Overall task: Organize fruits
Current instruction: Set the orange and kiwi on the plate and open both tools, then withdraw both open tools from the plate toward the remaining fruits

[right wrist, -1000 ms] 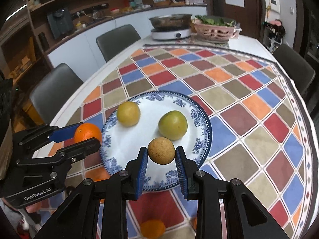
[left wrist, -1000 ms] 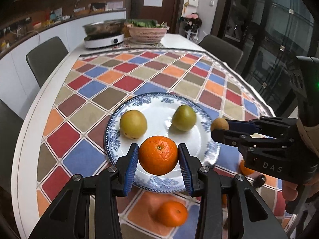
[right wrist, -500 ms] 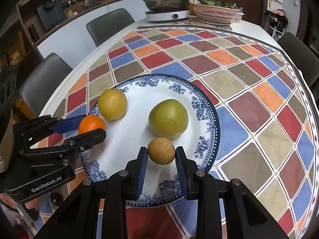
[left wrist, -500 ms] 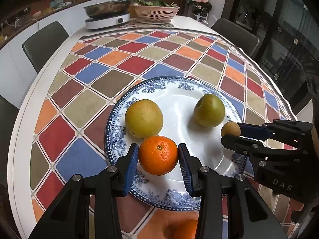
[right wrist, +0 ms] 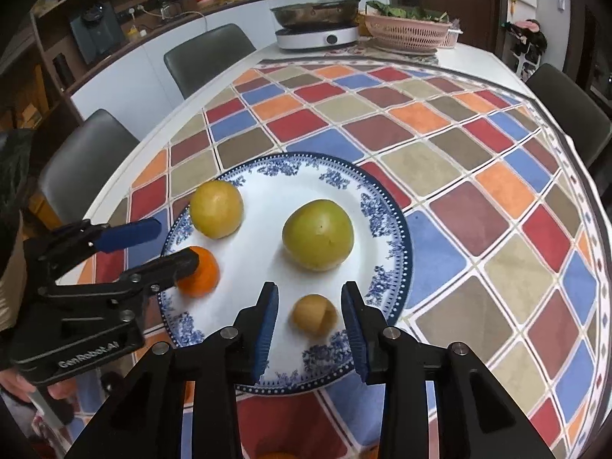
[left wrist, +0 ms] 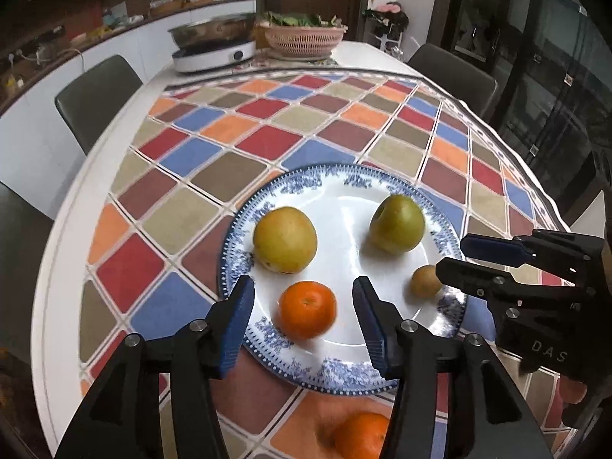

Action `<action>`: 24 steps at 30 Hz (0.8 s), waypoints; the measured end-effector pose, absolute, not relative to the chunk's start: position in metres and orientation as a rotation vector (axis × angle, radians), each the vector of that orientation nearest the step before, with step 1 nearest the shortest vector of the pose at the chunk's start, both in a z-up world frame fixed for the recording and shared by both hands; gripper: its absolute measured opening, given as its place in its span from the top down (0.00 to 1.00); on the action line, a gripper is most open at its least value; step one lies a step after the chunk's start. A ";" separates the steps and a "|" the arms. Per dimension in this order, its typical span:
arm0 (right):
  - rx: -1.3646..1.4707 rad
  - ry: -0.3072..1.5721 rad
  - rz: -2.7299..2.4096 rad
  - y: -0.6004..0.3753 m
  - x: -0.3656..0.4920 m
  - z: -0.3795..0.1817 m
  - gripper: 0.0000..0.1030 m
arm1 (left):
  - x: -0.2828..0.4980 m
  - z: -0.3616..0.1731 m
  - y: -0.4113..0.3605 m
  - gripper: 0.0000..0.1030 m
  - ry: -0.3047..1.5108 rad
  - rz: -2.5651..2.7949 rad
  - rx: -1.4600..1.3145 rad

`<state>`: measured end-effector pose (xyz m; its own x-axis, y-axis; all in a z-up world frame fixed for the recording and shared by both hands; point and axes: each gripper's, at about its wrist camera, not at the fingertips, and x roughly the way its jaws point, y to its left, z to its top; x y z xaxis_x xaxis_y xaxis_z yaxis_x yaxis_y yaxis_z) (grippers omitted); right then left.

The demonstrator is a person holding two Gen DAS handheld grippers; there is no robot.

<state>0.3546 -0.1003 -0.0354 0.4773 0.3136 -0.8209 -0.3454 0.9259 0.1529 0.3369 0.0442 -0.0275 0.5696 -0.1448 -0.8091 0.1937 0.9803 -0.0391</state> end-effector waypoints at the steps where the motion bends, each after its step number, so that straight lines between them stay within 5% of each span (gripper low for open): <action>1: -0.036 0.986 0.401 -0.102 0.351 -0.031 0.66 | 0.333 -0.023 0.044 0.49 0.935 -0.196 0.057; 9: -0.036 0.908 0.400 -0.109 0.319 0.005 0.66 | 0.289 0.013 0.046 0.45 0.838 -0.174 0.080; 12: -0.037 0.881 0.399 -0.110 0.304 0.018 0.54 | 0.272 0.026 0.049 0.43 0.806 -0.179 0.069; 24: -0.031 0.798 0.354 -0.109 0.235 0.053 0.45 | 0.196 0.059 0.062 0.25 0.700 -0.177 0.059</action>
